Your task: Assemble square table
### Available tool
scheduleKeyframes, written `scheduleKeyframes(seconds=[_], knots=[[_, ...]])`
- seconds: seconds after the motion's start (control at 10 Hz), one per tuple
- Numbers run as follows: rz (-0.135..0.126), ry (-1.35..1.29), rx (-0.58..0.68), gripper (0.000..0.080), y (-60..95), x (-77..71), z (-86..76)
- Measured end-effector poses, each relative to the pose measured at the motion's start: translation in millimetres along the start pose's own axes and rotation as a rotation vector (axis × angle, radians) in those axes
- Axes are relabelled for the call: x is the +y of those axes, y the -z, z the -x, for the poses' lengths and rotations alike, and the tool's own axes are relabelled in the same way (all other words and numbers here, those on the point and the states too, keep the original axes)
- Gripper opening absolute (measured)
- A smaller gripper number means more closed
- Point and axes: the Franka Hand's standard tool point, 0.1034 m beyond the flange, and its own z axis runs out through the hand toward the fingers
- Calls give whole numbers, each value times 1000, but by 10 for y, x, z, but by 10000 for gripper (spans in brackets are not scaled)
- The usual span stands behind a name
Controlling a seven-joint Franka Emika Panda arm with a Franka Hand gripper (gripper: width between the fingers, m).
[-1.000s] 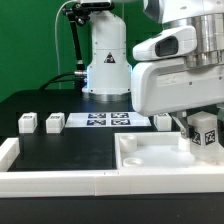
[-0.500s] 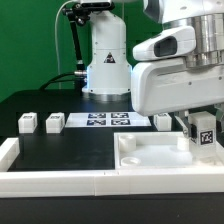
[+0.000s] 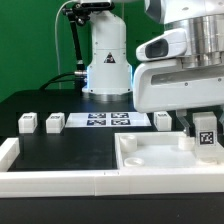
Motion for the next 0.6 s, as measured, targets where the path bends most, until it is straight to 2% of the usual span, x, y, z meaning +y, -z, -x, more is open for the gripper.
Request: scheduleKeyframes(seconds=[0.2,0.6], knots=[[-10,-207,-5,291,-4,31,-9],[-6,-535,-8,291,-13,54,-4]])
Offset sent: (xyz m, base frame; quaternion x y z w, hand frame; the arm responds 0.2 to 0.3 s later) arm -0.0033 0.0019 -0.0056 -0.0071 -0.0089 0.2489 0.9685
